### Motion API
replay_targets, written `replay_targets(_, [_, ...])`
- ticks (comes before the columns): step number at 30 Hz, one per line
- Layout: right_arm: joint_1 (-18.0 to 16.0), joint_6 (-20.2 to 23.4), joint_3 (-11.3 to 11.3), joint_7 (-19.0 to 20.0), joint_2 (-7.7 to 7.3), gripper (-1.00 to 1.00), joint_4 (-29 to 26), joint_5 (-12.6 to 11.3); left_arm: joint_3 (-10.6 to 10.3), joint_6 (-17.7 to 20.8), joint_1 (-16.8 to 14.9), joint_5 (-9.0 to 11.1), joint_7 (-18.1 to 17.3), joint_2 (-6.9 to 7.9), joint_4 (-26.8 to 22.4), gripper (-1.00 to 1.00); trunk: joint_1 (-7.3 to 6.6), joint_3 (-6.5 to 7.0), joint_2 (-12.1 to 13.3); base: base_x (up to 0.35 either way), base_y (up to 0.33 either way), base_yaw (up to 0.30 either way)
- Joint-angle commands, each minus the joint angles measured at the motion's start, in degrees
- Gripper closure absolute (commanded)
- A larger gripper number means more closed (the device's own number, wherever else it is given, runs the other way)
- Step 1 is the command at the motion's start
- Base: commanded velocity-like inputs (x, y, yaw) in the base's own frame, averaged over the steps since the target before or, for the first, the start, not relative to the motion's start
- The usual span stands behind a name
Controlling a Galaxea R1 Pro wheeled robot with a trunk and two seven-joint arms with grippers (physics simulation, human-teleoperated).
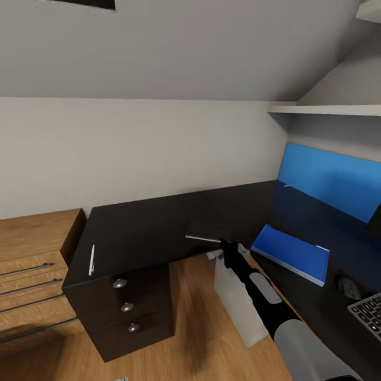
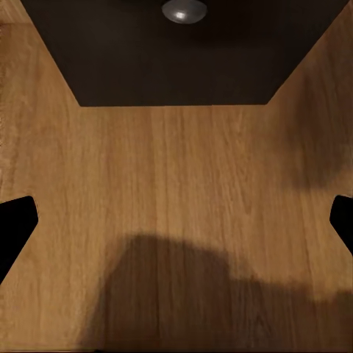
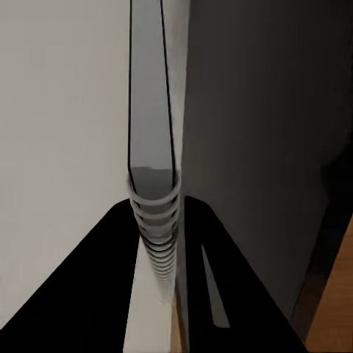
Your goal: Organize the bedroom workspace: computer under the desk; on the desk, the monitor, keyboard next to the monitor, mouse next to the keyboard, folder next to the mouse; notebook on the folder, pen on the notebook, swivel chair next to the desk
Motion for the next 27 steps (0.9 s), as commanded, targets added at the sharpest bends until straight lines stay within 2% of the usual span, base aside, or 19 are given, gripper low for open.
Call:
replay_targets(1, [0.0, -0.3, 0.1, 0.1, -0.04, 1.00, -0.5, -0.2, -0.1, 0.3, 0.0, 0.4, 0.4, 0.03, 0.0, -1.00, -0.23, 0.14, 0.4, 0.000, 0.000, 0.000])
replay_targets(4, [0.4, -1.6, 0.0, -0.6, -0.28, 1.00, -3.0, 0.3, -0.2, 0.2, 0.0, 0.4, 0.4, 0.03, 0.3, -1.00, -0.88, 0.68, 1.6, 0.000, 0.000, 0.000])
replay_targets(7, [2.2, -2.3, -0.1, -2.3, -1.21, 1.00, -7.5, 0.4, -0.2, 0.2, 0.0, 0.3, 0.4, 0.03, 0.5, -1.00, -1.54, 1.21, 2.8, 0.000, 0.000, 0.000])
replay_targets(10, [4.8, -3.7, -0.3, -5.5, -2.71, 1.00, -14.0, 0.5, -0.2, 0.2, 0.0, 0.3, 0.4, 0.03, 0.6, -1.00, -2.20, 1.75, 4.0, 0.000, 0.000, 0.000])
replay_targets(11, [7.3, -7.5, -0.9, -11.0, -4.51, 1.00, -20.7, 0.3, -0.2, 0.3, 0.0, 0.4, 0.4, 0.03, 0.6, -1.00, -2.20, 1.75, 4.0, 0.000, 0.000, 0.000])
replay_targets(13, [7.9, -9.2, -1.8, -13.2, -5.45, 1.00, -22.7, 0.0, -0.2, 0.3, 0.0, 0.4, 0.4, 0.03, 0.8, -1.00, -2.20, 1.75, 4.0, 0.000, 0.000, 0.000])
replay_targets(16, [8.4, -10.5, -3.1, -14.8, -6.37, 1.00, -24.0, -0.6, -0.2, 0.3, 0.0, 0.4, 0.3, 0.03, 1.0, -1.00, -2.20, 1.75, 4.0, 0.000, 0.000, 0.000])
replay_targets(21, [8.6, -11.0, -4.6, -15.4, -6.78, 1.00, -24.5, -1.0, -0.2, 0.3, 0.0, 0.4, 0.3, 0.03, 1.1, -1.00, -2.20, 1.75, 4.0, 0.000, 0.000, -0.025])
replay_targets(27, [8.7, -11.0, -7.9, -15.7, -6.97, 1.00, -24.7, -1.1, -0.2, 0.3, 0.0, 0.4, 0.3, 0.03, 1.1, -1.00, -2.20, 1.75, 4.0, 0.000, 0.000, -0.190])
